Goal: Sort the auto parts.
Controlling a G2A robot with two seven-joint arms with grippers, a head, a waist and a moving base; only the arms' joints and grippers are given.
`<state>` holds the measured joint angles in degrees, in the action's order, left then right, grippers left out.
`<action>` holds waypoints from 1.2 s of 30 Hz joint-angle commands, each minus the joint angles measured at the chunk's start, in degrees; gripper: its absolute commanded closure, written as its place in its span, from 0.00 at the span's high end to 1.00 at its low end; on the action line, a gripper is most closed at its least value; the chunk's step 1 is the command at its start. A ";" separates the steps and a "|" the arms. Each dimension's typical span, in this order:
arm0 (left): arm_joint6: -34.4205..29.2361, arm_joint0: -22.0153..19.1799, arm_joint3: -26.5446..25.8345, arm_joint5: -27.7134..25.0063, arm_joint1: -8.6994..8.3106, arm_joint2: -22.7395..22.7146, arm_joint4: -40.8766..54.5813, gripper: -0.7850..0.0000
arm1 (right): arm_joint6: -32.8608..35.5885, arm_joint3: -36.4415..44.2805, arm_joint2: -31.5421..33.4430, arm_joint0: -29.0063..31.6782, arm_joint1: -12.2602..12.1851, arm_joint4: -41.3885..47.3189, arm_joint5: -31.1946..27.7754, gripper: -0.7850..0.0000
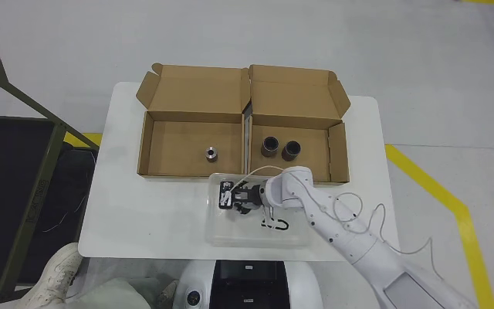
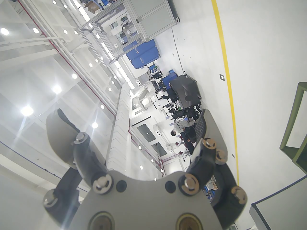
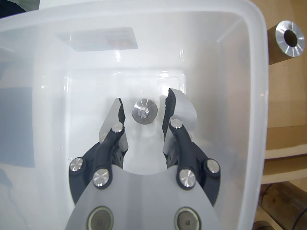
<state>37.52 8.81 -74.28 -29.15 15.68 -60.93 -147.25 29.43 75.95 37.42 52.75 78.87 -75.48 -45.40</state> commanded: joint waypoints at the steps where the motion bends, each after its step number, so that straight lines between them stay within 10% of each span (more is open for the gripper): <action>1: 0.00 0.00 0.00 0.00 0.00 0.00 0.00 1.00 | 0.25 0.09 -0.31 -0.07 0.08 -0.37 0.27 0.30; 5: 0.00 0.00 0.00 0.00 0.00 0.00 0.00 1.00 | 1.07 0.96 -0.69 -0.24 0.14 -1.02 0.45 0.00; 36: 0.00 0.00 0.00 0.00 0.00 0.00 0.00 1.00 | 3.30 24.60 10.39 3.14 -4.65 13.65 -10.84 0.00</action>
<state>37.52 8.81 -74.28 -29.15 15.68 -60.93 -147.25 33.09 100.39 47.85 56.17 74.20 -61.97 -56.25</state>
